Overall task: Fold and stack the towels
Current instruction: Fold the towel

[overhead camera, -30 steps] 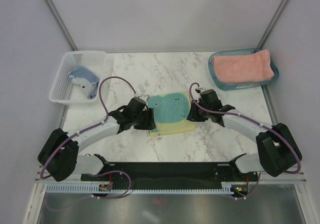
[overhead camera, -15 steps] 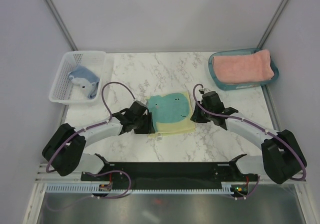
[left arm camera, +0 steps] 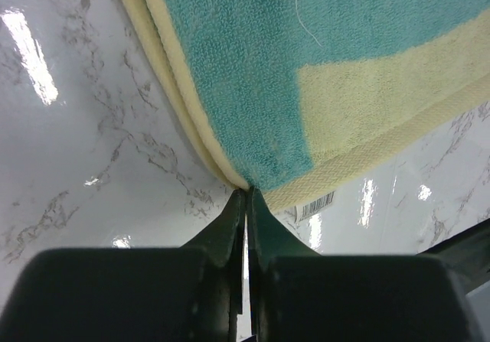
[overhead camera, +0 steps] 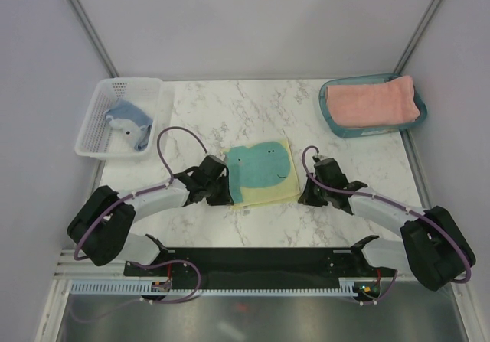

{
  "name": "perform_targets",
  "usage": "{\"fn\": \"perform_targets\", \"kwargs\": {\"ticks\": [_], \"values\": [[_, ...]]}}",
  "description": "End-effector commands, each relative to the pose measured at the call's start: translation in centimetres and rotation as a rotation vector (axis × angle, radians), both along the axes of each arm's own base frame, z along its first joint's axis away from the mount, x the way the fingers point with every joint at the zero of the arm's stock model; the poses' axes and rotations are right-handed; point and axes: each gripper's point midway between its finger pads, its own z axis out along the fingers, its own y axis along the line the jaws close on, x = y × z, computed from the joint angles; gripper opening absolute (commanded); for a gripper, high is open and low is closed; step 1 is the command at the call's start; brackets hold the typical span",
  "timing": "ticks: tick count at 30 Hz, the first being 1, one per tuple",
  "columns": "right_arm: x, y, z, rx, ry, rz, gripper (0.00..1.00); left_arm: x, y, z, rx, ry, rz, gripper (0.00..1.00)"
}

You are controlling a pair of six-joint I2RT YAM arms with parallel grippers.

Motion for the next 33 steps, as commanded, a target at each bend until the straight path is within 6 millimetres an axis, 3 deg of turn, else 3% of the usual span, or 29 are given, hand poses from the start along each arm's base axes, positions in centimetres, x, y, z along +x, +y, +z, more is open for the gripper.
{"fn": "perform_targets", "kwargs": {"ticks": [1, 7, 21, 23, 28, 31, 33], "values": [[0.7, 0.1, 0.0, 0.030, -0.048, -0.044, 0.00, -0.1, -0.1, -0.2, -0.006, 0.006, 0.017, 0.02], [0.4, -1.0, -1.2, -0.014, -0.041, -0.081, 0.00, -0.5, 0.4, 0.3, 0.009, 0.010, 0.005, 0.02], [0.4, -1.5, -0.3, -0.016, -0.054, -0.117, 0.00, -1.8, 0.0, 0.5, -0.016, 0.060, -0.033, 0.02], [0.6, -1.1, 1.0, 0.011, -0.068, -0.120, 0.00, -1.7, 0.0, 0.6, -0.018, 0.054, -0.031, 0.06], [1.8, -0.4, 3.9, 0.072, -0.103, -0.174, 0.19, -1.5, -0.2, 0.9, -0.025, 0.049, -0.031, 0.17], [2.2, -0.1, 4.4, 0.080, -0.104, -0.174, 0.24, -1.3, -0.3, 1.2, -0.028, 0.047, -0.024, 0.38], [2.4, 0.0, 4.1, 0.070, -0.090, -0.173, 0.24, -1.3, -0.3, 1.5, -0.028, 0.046, -0.013, 0.44]]}}
